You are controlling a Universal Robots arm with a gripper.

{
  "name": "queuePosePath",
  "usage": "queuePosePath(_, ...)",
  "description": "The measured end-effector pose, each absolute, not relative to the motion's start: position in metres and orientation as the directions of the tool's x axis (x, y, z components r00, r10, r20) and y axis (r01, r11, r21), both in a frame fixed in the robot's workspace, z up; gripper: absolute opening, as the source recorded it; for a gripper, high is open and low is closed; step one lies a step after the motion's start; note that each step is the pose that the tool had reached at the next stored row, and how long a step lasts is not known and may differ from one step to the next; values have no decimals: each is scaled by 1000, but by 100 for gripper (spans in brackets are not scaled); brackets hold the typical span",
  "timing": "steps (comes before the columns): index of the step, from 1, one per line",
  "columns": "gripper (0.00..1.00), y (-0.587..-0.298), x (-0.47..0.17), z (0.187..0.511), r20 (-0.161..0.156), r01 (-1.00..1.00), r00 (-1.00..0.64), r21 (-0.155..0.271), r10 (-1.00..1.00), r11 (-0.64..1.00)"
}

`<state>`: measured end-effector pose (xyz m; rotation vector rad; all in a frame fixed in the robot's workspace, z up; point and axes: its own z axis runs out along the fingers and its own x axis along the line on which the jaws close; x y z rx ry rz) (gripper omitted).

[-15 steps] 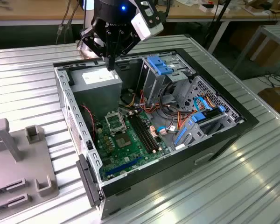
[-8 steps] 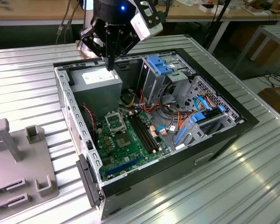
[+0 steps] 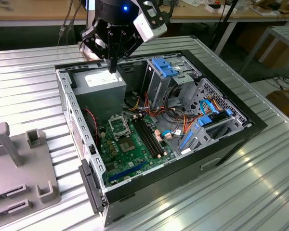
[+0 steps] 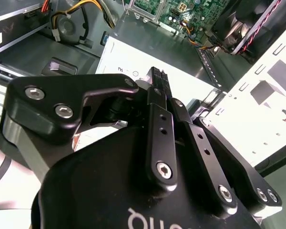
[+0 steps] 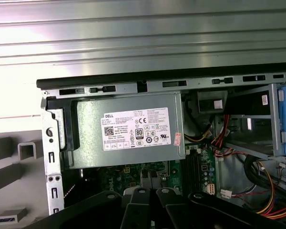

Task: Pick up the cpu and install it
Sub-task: 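Reach for the cpu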

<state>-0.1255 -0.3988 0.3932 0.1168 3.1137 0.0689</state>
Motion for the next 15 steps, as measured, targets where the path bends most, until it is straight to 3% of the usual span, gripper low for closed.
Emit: queuePosePath(15,11,-399,-136,393,-23,74,-997,45,75,996)
